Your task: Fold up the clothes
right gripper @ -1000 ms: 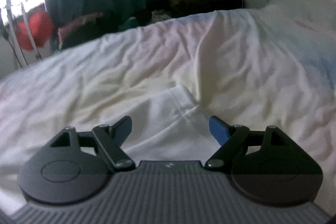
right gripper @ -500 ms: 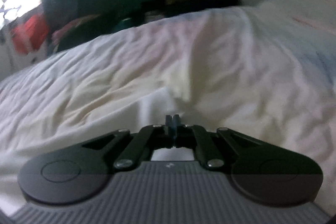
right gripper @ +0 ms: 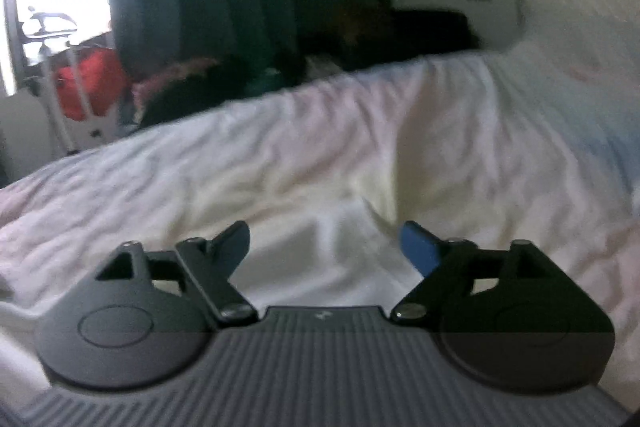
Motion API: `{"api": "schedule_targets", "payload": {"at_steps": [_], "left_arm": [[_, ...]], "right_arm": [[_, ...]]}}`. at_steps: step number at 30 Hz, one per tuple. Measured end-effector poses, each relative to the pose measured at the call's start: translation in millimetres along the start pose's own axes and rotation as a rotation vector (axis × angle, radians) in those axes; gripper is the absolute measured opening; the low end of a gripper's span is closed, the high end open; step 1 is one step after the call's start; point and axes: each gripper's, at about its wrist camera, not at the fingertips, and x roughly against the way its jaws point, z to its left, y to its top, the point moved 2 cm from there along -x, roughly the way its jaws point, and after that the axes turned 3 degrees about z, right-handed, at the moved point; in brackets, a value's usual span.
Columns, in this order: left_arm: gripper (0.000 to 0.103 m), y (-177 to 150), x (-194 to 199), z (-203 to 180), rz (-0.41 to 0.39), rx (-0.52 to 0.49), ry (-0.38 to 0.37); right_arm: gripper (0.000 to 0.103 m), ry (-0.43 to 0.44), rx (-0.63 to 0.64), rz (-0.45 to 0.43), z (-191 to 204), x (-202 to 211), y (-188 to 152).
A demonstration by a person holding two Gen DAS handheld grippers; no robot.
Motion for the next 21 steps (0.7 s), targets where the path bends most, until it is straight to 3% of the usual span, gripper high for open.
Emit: {"api": "schedule_targets", "payload": {"at_steps": [7,10,15,17,21], "left_arm": [[0.097,7,7,6,-0.033,0.033,0.022],[0.099,7,7,13,-0.033,0.059,0.040],[0.099,4,-5,41,0.025,0.211,0.006],[0.099,7,-12,56,0.018,0.254,0.042],[0.099,8,-31,79,0.013,0.338,0.087]], "right_arm": [[0.083,0.175,0.037,-0.014,82,38,-2],[0.083,0.326,0.100,0.009,149,48,-4],[0.083,0.577,0.186,0.073,274,48,-13],[0.083,0.631,0.201,0.109,327,40,-16],[0.083,0.651,0.294,0.119,419,20,-23]]}}
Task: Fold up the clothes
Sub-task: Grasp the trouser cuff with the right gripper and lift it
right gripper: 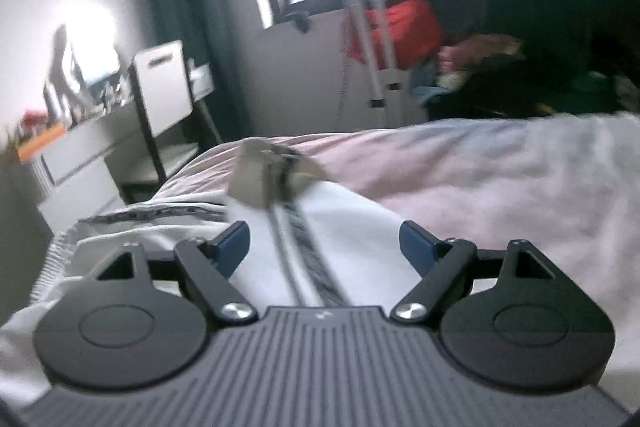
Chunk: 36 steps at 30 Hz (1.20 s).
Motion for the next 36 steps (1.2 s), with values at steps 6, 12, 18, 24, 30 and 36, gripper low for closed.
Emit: {"api": "schedule_targets", "payload": {"at_steps": [6,12,18,24,30,36], "left_arm": [[0.099,-3,-34,10,0.038,0.032,0.012],[0.099,-6,-41,5,0.019,-0.005,0.004],[0.098,-4,-32,3,-0.017,-0.006,0.019],[0.098,-4,-16,-6,-0.056,-0.041,0.015],[0.098,-3,-6,-7,-0.078,-0.051,0.022],[0.098,-4,-3,-7,-0.077,-0.066,0.025]], "right_arm": [[0.081,-0.009,0.135,0.078,53,-79,2],[0.012,-0.202,0.050,0.055,36,-87,6],[0.006,-0.339,-0.034,-0.165,-13,-7,44],[0.006,-0.491,-0.068,-0.374,-72,101,73],[0.005,-0.627,-0.132,-0.482,-140,184,82],[0.006,-0.647,-0.285,-0.518,-184,230,55]]}}
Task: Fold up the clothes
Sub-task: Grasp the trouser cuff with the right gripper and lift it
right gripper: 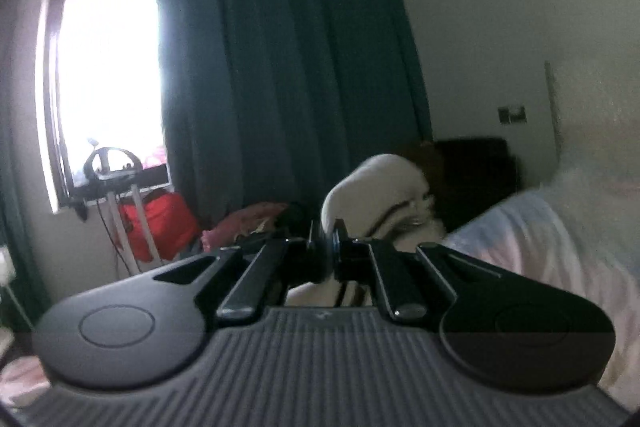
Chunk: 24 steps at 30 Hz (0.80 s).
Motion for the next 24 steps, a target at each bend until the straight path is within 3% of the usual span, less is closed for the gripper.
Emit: {"api": "schedule_targets", "payload": {"at_steps": [4,8,13,17,21,24], "left_arm": [[0.098,-1,3,-2,-0.008,-0.022,0.012],[0.098,1,5,-5,-0.027,-0.055,0.018],[0.098,5,1,-11,-0.066,-0.107,0.032],[0.098,3,-13,-16,-0.087,-0.136,0.046],[0.098,2,-35,-22,-0.051,-0.151,0.047],[0.098,0,-48,-31,-0.036,-0.176,0.049]], "right_arm": [[0.006,0.001,-0.064,-0.019,-17,18,-11],[0.006,-0.023,-0.003,-0.072,-9,14,-22],[0.006,-0.135,0.046,-0.023,3,-70,-35],[0.006,-0.212,0.039,0.106,-1,-156,-59],[0.006,-0.214,0.032,0.238,-5,-227,-88],[0.009,-0.124,0.047,0.303,-5,-256,-105]]}}
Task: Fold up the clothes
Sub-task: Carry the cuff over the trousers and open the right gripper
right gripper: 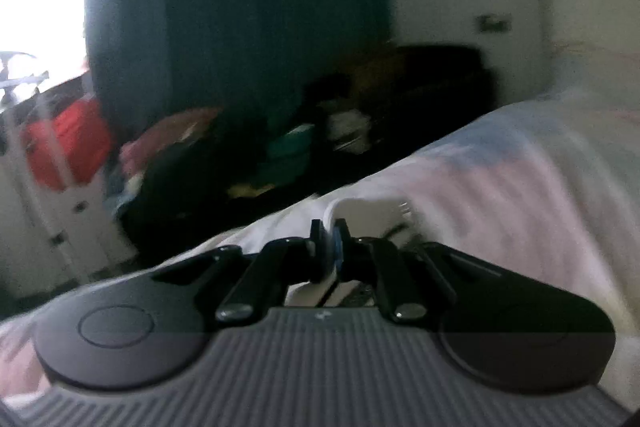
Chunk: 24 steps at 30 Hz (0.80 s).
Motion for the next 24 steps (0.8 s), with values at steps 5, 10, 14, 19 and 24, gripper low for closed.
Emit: {"api": "schedule_targets", "payload": {"at_steps": [5,10,14,19,24], "left_arm": [[0.098,-1,-5,-7,0.011,-0.009,-0.017],[0.098,-4,11,-7,0.002,-0.016,-0.052],[0.098,-8,31,-7,0.010,-0.003,-0.088],[0.098,-14,56,-2,0.026,0.032,-0.136],[0.098,-16,60,-5,0.052,0.049,-0.145]], "right_arm": [[0.088,0.154,-0.059,0.072,-16,-7,-6],[0.085,0.223,-0.221,0.039,-69,41,-12],[0.087,0.252,-0.412,0.118,-122,66,-42],[0.077,0.330,-0.666,0.262,-172,78,-97],[0.072,0.381,-0.676,0.346,-163,69,-113]]}}
